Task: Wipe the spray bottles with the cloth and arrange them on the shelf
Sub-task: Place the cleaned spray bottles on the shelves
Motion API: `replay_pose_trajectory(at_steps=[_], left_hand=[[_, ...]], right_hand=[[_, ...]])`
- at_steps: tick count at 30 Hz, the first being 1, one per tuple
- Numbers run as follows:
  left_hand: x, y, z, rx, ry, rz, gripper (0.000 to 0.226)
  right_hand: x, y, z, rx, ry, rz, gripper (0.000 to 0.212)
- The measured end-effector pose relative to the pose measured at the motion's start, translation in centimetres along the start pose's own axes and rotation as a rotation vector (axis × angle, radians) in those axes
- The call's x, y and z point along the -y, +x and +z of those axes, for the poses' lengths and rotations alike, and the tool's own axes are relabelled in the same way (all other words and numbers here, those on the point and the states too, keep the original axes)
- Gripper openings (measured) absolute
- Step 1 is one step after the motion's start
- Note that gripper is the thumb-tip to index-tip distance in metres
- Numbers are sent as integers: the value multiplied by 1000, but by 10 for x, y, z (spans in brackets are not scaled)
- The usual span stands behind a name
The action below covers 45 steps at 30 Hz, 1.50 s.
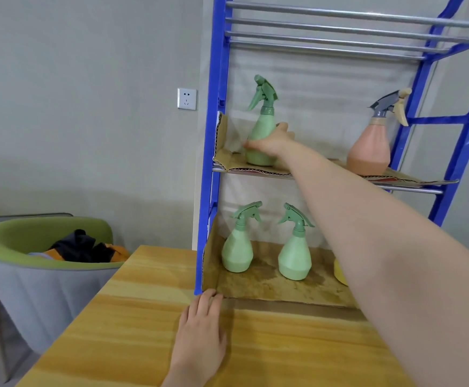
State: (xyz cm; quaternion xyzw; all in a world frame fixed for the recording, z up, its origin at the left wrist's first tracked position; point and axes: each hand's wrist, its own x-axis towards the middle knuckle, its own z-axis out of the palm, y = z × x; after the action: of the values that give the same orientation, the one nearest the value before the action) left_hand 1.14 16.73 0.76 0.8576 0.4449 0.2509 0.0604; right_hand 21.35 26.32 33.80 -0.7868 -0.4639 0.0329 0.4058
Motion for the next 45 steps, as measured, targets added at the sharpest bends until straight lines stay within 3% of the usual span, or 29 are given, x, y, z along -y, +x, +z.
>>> replay_pose_trajectory(at_steps=[5,12,16,18,21,25,27,30,33,36,41,45], left_hand=[[0,0,0,-4,5,-3,69],[-1,-1,0,2,20,-9,68],[-2,-1,1,17,19,-28,64],[-3,-1,0,25,26,-36,63],[-3,0,0,40,42,-48,63],[-4,-2,0,58,60,-58,64],[-4,-1,1,62,67,-61,65],[-4,-1,1,58,76,-65,64],[-3,-1,1,60,73,-59,64],[-3,-1,1,55,76,-48,64],[-3,-1,2,40,61,-46,63],[-2,0,4,33,63,-46,63]], right_hand=[[-1,2,-1,146,296,-46,84],[-1,-4,-6,222,212,-87,71],[0,-32,-25,7,-1,-239,83],[-7,-62,-30,-159,0,-387,68],[-34,-115,-22,-416,90,-721,29],[-79,-171,23,-378,45,-965,15],[-99,-178,51,-245,-48,-884,17],[-126,-158,90,47,-115,-478,39],[-142,-136,117,257,166,-104,77],[-154,-116,139,382,492,114,89],[-168,-104,158,378,526,73,69],[-170,-103,166,255,247,-2,72]])
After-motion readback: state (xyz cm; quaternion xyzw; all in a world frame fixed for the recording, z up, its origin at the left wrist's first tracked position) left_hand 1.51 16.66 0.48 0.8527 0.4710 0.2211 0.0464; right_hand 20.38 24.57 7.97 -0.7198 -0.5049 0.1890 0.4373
